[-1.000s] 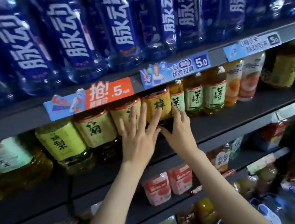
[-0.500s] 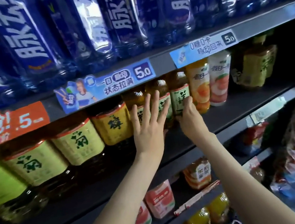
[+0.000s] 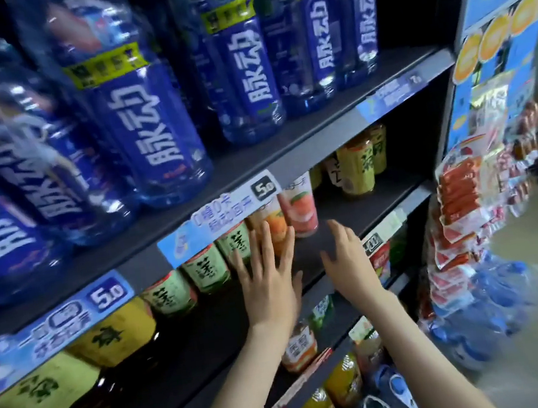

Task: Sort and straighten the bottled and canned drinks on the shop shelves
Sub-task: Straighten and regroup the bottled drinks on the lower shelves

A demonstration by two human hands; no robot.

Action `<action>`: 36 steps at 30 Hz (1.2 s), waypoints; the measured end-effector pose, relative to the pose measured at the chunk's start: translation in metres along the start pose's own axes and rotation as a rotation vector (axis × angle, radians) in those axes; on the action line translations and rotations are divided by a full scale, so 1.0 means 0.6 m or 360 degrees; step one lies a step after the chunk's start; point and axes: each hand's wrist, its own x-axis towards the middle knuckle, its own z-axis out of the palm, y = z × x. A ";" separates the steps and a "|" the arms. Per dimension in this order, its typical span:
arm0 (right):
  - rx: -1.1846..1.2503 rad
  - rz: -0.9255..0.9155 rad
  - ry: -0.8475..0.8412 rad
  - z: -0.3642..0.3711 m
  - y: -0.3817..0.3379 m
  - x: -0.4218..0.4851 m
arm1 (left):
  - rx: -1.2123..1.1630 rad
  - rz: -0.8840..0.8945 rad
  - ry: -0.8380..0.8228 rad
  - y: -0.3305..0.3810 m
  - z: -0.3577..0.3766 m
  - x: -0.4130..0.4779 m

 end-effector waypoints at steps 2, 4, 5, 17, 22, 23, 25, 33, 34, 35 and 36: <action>0.0059 -0.0053 -0.0061 -0.015 0.029 0.018 | -0.0040 -0.0091 -0.0001 0.032 0.012 0.022; 0.0154 -0.0096 -0.0141 -0.023 0.043 0.036 | -0.0093 -0.0239 -0.0040 0.050 0.022 0.038; 0.0207 -0.0117 -0.0174 -0.025 0.046 0.045 | -0.0117 -0.0318 -0.0049 0.055 0.027 0.043; 0.0362 -0.0153 -0.0187 0.029 0.036 0.141 | 0.0055 -0.0349 0.0127 0.090 0.067 0.076; 0.0296 -0.0301 0.0085 -0.058 0.114 0.164 | -0.0446 -0.0011 0.0318 0.180 0.074 0.137; 0.0290 -0.0254 0.0192 -0.079 0.137 0.176 | -0.0581 -0.0009 0.0301 0.199 0.080 0.155; 0.0311 -0.0137 0.0294 -0.110 0.183 0.205 | -0.0881 -0.0215 0.0204 0.234 0.094 0.190; 0.0389 0.0001 0.0211 -0.133 0.259 0.285 | -0.1424 -0.1070 -0.0096 0.306 0.169 0.288; 0.0395 0.0024 0.0193 -0.135 0.258 0.293 | -0.1417 -0.1117 -0.0070 0.310 0.172 0.291; 0.0410 0.0023 0.0166 -0.136 0.256 0.302 | -0.1404 -0.1150 -0.0055 0.313 0.174 0.293; 0.0437 0.0006 0.0123 -0.136 0.253 0.313 | -0.1386 -0.1171 -0.0050 0.313 0.176 0.294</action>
